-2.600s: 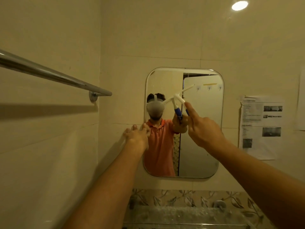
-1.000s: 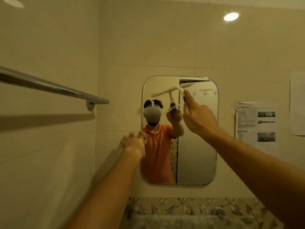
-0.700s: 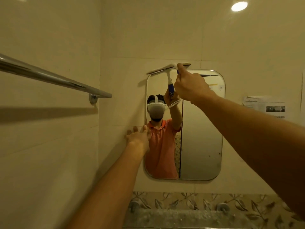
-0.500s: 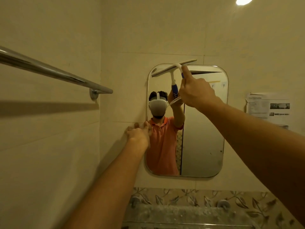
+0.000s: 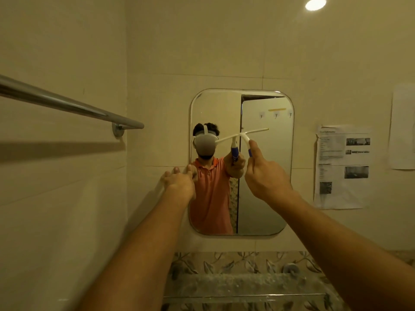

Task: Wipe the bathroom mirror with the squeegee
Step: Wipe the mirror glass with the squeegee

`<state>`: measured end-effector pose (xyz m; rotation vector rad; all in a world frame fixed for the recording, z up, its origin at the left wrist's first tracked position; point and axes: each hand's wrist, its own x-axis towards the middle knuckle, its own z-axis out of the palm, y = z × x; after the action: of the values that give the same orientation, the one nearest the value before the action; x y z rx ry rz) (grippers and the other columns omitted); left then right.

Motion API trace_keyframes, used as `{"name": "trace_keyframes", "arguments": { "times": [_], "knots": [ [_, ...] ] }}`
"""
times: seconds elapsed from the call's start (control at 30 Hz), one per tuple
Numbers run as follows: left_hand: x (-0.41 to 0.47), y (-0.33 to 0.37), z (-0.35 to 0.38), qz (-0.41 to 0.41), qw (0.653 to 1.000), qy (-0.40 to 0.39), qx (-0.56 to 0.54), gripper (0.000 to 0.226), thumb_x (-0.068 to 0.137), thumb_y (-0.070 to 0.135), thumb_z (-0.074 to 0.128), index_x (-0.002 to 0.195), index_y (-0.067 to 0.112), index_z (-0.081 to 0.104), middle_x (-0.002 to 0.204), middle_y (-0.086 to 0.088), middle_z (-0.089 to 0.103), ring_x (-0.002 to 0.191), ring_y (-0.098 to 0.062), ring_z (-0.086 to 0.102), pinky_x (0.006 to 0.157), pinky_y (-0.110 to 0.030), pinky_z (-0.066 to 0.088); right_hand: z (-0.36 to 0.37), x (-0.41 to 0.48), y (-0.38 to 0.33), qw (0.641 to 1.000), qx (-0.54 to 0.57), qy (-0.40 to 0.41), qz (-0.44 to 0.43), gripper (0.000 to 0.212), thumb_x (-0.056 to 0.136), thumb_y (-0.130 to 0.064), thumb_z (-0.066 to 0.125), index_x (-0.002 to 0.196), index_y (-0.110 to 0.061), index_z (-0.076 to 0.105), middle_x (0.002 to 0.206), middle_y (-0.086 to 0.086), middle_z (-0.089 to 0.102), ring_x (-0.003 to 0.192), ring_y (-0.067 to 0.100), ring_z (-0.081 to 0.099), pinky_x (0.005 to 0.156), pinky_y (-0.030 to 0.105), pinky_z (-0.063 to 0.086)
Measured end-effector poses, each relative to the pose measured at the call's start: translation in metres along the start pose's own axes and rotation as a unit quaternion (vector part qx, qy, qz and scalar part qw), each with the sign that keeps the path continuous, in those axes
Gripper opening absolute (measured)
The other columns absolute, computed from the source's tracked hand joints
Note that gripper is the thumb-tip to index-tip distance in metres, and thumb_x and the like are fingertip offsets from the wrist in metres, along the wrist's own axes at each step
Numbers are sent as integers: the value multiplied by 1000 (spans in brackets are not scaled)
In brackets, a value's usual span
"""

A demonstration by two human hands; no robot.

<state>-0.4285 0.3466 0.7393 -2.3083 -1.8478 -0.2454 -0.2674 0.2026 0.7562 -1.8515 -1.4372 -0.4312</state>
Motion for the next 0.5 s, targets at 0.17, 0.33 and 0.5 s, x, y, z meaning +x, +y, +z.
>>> {"name": "trace_keyframes", "arguments": {
  "times": [0.17, 0.33, 0.5],
  "knots": [
    [-4, 3, -4, -1, 1000, -4, -2, 100, 94, 27, 62, 158, 25, -14, 165, -18, -2, 150, -43, 9, 120, -53, 19, -13, 7, -8, 1000, 22, 11, -16, 51, 110, -39, 24, 159, -36, 8, 67, 4, 51, 52, 15, 46, 45, 26, 36],
    [-2, 4, -2, 12, 1000, 4, -14, 99, 94, 27, 62, 158, 25, -14, 165, -19, -1, 150, -43, 8, 120, -53, 19, -29, 34, -41, 994, 10, 79, -69, 51, 110, -36, 26, 158, -41, 7, 68, 6, 56, 51, 19, 53, 44, 33, 47],
    [7, 0, 2, 16, 999, 9, -33, 100, 91, 31, 62, 159, 26, -12, 165, -20, -1, 148, -47, 8, 118, -55, 23, -34, 73, -82, 993, -36, 61, -99, 65, 107, -32, 37, 158, -46, 0, 82, 12, 60, 67, 29, 64, 64, 47, 62]
  ]
}}
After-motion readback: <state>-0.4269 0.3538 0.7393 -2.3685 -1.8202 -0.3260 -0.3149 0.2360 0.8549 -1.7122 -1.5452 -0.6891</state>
